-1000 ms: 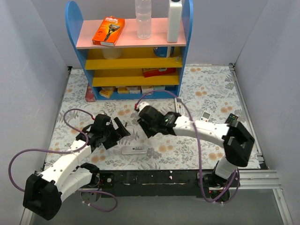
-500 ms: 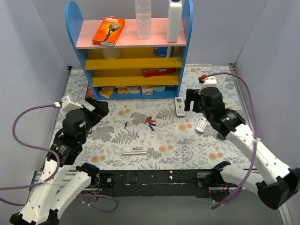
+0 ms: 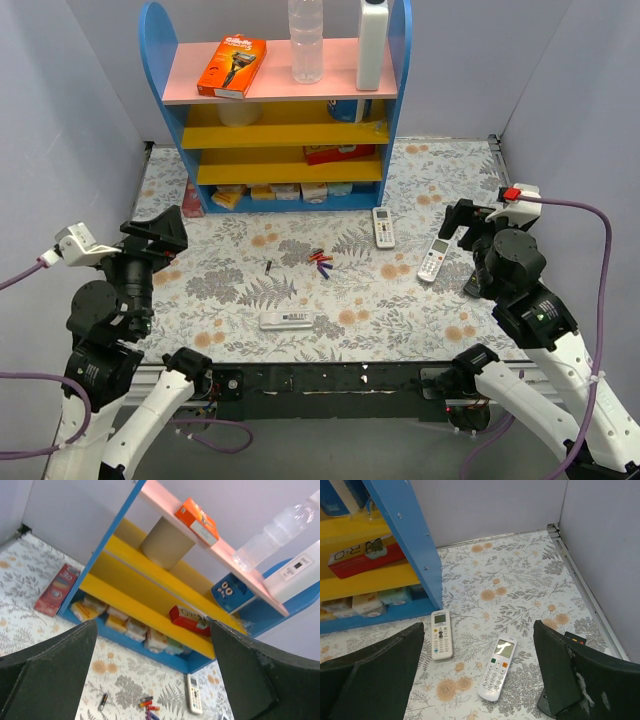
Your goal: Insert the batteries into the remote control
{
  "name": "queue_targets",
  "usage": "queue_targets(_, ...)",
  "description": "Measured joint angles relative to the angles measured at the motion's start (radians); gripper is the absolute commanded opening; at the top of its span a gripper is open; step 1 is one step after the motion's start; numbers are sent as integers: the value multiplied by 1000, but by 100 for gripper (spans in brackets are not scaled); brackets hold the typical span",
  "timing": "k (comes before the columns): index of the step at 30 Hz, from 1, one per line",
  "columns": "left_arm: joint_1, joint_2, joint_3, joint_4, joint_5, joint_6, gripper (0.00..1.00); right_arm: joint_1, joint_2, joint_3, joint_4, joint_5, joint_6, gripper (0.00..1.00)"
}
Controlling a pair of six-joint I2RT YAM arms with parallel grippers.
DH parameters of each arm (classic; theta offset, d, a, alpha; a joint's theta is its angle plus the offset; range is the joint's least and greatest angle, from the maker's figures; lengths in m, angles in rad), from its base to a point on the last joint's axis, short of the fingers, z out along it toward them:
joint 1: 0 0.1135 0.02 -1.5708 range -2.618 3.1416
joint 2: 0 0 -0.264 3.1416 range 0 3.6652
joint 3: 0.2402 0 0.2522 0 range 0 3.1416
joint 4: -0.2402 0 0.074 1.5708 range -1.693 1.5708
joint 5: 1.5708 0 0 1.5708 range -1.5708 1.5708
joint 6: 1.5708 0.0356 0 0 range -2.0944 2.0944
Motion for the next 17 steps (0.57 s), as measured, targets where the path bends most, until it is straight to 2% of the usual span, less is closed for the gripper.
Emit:
queue_targets(8, 0, -14, 35, 47, -56, 80, 98, 0, -21, -6, 5, 19, -30, 96)
queue_targets(17, 0, -16, 35, 61, -104, 96, 98, 0, -75, -21, 42, 26, -52, 97)
